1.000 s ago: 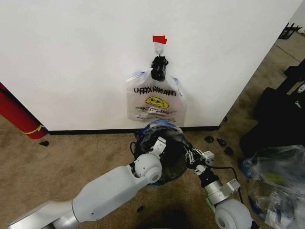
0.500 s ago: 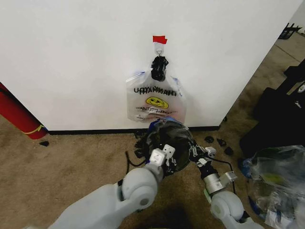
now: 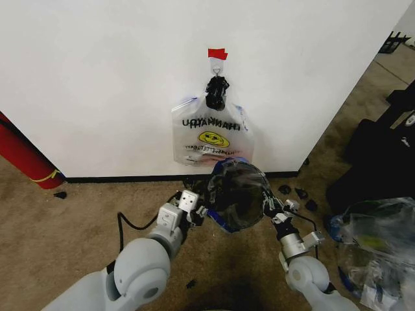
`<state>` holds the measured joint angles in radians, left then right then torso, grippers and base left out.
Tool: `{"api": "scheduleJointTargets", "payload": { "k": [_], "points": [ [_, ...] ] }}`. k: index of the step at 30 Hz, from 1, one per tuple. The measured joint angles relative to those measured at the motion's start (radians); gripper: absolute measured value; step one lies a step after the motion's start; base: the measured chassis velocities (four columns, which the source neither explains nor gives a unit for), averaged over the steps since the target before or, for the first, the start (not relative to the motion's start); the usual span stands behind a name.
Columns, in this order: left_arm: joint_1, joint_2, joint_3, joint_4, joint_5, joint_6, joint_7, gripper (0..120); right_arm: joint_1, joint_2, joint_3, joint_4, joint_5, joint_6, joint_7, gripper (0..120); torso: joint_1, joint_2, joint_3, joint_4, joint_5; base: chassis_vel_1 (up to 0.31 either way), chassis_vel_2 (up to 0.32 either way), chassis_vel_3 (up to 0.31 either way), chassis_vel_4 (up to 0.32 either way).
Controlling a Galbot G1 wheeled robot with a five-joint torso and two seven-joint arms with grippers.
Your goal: Pick up the garbage bag from the wall and place it over the trash bin.
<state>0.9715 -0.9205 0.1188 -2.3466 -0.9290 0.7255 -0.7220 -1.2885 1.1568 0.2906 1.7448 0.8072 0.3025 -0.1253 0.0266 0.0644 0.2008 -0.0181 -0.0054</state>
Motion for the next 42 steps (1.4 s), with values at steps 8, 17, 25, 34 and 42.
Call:
{"api": "scheduleJointTargets", "payload": {
  "k": [8, 17, 25, 34, 42],
  "points": [
    [0.009, -0.063, -0.003, -0.017, -0.158, 0.009, -0.079, 88, -0.015, 0.005, 0.0, 0.032, -0.074, 0.022, 0.014, 1, 0.0, 0.0, 0.0, 0.0, 0.0001, 0.0, 0.0, 0.0, 0.0],
    [0.026, -0.06, 0.01, 0.015, -0.127, 0.01, -0.083, 88, -0.032, 0.005, 0.001, 0.061, -0.096, 0.027, 0.016, 1, 0.0, 0.0, 0.0, 0.0001, 0.0001, 0.0, 0.0, 0.0, 0.0],
    [0.046, -0.049, 0.004, 0.004, -0.121, 0.01, -0.082, 65, -0.029, 0.003, 0.003, 0.054, -0.117, 0.027, 0.027, 1, 0.0, 0.0, 0.0, 0.0001, 0.0001, 0.0, 0.0, 0.0, 0.0],
    [0.06, -0.042, -0.001, 0.0, -0.122, 0.01, -0.076, 30, -0.025, 0.0, 0.009, 0.06, -0.122, 0.024, 0.04, 1, 0.0, 0.0, 0.0, 0.0, 0.0001, 0.0, 0.0, 0.0, 0.0],
    [0.077, -0.041, -0.01, 0.013, -0.102, 0.01, -0.066, 1, -0.035, 0.0, 0.014, 0.07, -0.117, 0.021, 0.049, 1, 0.0, 0.0, 0.0, 0.0001, 0.0001, 0.0, 0.0, 0.0, 0.0]
  ]
}}
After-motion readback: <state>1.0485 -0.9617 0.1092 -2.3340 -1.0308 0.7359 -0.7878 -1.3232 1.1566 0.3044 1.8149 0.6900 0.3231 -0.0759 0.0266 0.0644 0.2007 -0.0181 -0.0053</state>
